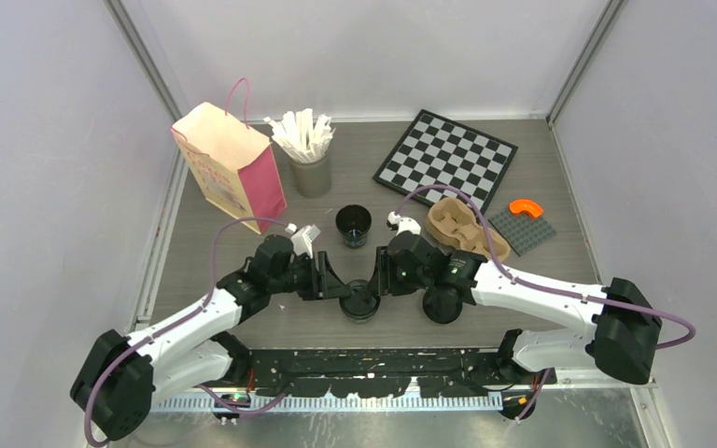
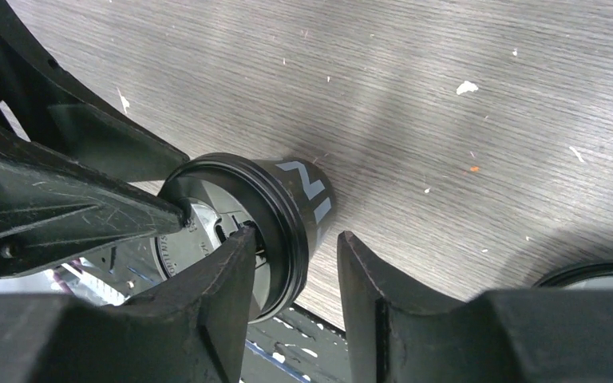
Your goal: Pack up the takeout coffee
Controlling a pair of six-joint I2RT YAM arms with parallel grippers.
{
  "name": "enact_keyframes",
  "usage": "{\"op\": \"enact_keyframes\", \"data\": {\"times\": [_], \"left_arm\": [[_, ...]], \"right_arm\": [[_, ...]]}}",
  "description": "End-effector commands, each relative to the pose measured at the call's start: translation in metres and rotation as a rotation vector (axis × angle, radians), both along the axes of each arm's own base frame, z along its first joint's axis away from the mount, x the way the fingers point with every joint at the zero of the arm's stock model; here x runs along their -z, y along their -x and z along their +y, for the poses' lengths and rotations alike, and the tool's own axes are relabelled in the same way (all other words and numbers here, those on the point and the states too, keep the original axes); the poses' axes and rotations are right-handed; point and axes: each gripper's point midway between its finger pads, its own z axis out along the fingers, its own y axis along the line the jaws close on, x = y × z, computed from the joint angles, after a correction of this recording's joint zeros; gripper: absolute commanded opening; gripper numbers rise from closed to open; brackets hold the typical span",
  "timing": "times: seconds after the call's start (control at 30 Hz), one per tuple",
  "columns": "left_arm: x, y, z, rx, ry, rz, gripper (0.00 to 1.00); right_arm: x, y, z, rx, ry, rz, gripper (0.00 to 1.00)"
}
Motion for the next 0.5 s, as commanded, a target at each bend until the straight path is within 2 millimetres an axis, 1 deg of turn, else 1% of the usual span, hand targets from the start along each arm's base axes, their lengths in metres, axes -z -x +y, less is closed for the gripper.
{"op": "enact_keyframes", "data": {"times": [0.0, 0.1, 0.23, 0.33, 0.47], "left_arm": [[-0.007, 0.000, 0.003, -0.006, -0.015, -0.017, 0.47], [-0.014, -0.003, 0.005, -0.005, -0.036, -0.044, 0.54], [-0.027, -0.008, 0.011, -0.009, -0.077, -0.091, 0.59], [-0.038, -0.010, 0.016, -0.010, -0.110, -0.135, 0.62], [-0.043, -0.010, 0.031, -0.026, -0.180, -0.184, 0.70]], "right_arm": [[-0.021, 0.002, 0.002, -0.053, 0.012, -0.033, 0.49], [-0.028, 0.000, 0.006, -0.071, 0.015, -0.040, 0.50], [-0.033, -0.001, 0.011, -0.094, 0.023, -0.044, 0.50], [-0.032, -0.002, 0.012, -0.104, 0.042, -0.046, 0.51], [-0.026, -0.004, 0.014, -0.129, 0.070, -0.044, 0.52]]}}
